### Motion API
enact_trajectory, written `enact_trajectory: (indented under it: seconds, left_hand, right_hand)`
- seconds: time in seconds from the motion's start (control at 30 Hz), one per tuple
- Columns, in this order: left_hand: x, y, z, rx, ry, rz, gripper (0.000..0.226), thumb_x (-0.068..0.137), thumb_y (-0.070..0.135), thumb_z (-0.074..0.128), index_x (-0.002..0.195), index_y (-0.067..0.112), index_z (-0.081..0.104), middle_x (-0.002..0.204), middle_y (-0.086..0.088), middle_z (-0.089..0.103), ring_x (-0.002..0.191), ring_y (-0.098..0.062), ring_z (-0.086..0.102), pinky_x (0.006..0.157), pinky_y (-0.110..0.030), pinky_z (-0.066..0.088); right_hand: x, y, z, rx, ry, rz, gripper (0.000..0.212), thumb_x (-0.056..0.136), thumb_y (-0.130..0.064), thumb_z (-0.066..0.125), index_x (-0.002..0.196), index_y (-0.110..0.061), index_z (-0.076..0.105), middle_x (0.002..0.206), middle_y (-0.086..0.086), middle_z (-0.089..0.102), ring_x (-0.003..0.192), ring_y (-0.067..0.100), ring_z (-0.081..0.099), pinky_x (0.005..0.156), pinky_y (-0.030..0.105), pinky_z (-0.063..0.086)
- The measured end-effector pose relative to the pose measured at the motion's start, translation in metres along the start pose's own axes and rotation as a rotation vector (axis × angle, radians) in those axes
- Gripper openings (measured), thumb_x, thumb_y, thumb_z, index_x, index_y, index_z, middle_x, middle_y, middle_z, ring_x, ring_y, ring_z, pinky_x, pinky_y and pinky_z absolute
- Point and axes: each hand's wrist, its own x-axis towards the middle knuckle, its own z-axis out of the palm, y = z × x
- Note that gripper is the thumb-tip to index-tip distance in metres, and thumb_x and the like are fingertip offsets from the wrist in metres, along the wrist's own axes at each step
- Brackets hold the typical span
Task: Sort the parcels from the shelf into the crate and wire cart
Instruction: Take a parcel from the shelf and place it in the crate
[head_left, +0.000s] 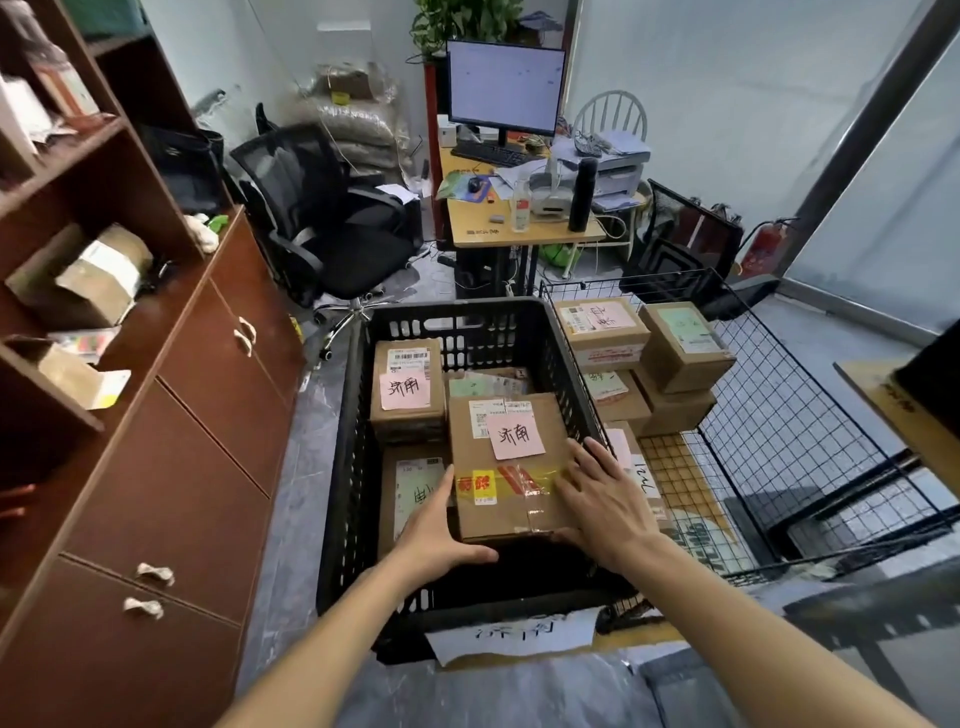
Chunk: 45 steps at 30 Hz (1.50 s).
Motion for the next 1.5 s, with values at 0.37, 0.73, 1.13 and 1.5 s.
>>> enact_trajectory:
  seconds: [0.37, 0.73, 1.13, 1.5]
  left_hand:
    - [0.044, 0.003, -0.011, 0.339, 0.366, 0.174, 0.098, 0.079, 0.045, 0.083, 0.158, 0.021, 0.031, 0.161, -0.002, 0.034, 0.147, -0.022, 0.032, 0.120, -0.038, 0.030]
    - [0.107, 0.016, -0.042, 0.596, 0.417, 0.184, 0.100, 0.082, 0.065, 0.069, 0.160, 0.021, 0.024, 0.169, -0.002, 0.018, 0.156, -0.018, 0.012, 0.123, -0.033, 0.001]
    - [0.126, 0.015, -0.051, 0.612, 0.356, 0.191, 0.101, 0.083, 0.065, 0.068, 0.161, 0.023, 0.020, 0.169, 0.003, 0.014, 0.156, -0.015, 0.010, 0.118, -0.029, -0.001]
    - [0.106, 0.030, -0.060, 0.577, 0.313, 0.179, 0.096, 0.083, 0.067, 0.067, 0.160, 0.028, 0.024, 0.168, 0.004, 0.020, 0.154, -0.016, 0.018, 0.125, -0.039, 0.016]
  right_hand:
    - [0.053, 0.013, -0.002, -0.029, 0.067, 0.027, 0.072, 0.099, -0.056, 0.051, 0.152, -0.011, 0.034, 0.153, 0.016, 0.045, 0.150, 0.031, 0.031, 0.120, 0.044, -0.018]
    - [0.118, 0.046, -0.017, -0.039, 0.088, -0.004, 0.062, 0.098, -0.059, 0.050, 0.147, -0.021, 0.044, 0.153, 0.008, 0.048, 0.152, 0.028, 0.027, 0.126, 0.050, -0.006]
    - [0.144, 0.055, -0.011, -0.005, 0.120, -0.041, 0.060, 0.094, -0.059, 0.056, 0.141, -0.023, 0.048, 0.141, 0.006, 0.059, 0.146, 0.028, 0.037, 0.126, 0.052, -0.007]
    - [0.114, 0.071, -0.006, 0.328, 0.276, 0.055, 0.070, 0.096, -0.057, 0.052, 0.157, -0.028, 0.034, 0.170, -0.001, 0.014, 0.157, 0.015, 0.000, 0.129, 0.039, 0.005]
